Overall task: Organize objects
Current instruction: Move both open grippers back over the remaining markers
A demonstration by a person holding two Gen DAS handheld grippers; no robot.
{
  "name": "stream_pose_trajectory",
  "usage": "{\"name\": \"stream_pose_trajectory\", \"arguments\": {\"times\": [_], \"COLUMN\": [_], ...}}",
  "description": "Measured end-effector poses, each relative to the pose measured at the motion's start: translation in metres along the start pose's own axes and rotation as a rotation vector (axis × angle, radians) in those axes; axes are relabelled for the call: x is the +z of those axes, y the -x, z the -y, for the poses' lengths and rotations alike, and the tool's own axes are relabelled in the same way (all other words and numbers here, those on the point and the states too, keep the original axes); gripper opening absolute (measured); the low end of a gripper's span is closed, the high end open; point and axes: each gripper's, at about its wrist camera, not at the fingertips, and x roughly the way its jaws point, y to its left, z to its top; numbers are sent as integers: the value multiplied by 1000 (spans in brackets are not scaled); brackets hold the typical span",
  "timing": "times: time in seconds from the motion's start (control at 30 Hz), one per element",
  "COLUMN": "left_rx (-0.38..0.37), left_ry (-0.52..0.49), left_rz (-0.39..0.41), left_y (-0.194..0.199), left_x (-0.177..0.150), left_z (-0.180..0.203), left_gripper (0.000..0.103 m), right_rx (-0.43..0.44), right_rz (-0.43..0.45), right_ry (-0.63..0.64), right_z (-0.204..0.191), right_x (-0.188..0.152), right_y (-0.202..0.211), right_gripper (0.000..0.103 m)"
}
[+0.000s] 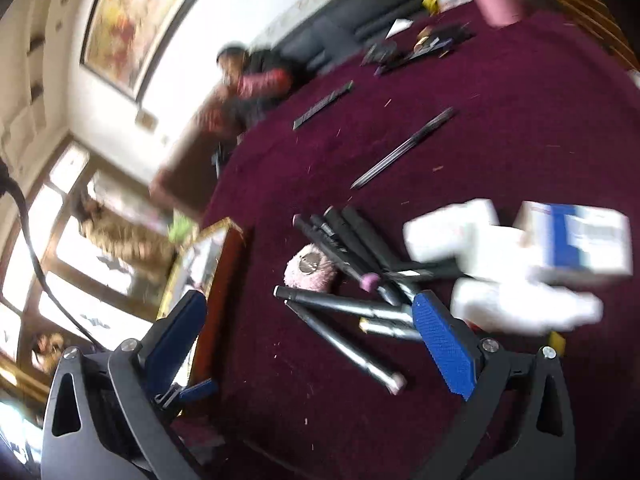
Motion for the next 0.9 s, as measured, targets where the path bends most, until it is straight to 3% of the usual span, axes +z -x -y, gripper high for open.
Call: {"name": "stream_pose_trajectory", "arguments": {"times": [0.13, 0.2, 0.33, 0.4, 0.53, 0.67, 0.77, 0.9], "left_rx": [104, 130, 224, 233, 233, 235, 238, 236], "left_ry": [-90, -113, -145, -150, -150, -151, -153, -155], "left_rz": [-7, -19, -48, -50, -49, -50, -51, -51], "left_y": [-10, -13, -24, -27, -28, -28, -27, -26], "left_x": [-9, -11, -12, -12, -14, -15, -14, -12], "left_z": [10, 13, 16, 17, 16, 17, 18, 19], "left_gripper": [102, 102, 102, 102, 102, 102, 102, 102], "right_rx": [-81, -92, 0, 44, 221, 296, 162, 108], "right_rz": [-105, -102, -253, -278, -322, -221, -98, -7], "right_ry": [41, 39, -32, -30, -74, -56, -3, -54], "right_z": [-8, -6, -4, -8, -16, -19, -14, 2], "right_x": [19, 20, -3, -16, -47, -54, -56, -64], "right_y": [-53, -62, -82, -81, -65, -26, 12, 42], "right_gripper": [103, 103, 103, 102, 102, 102, 102, 102]}}
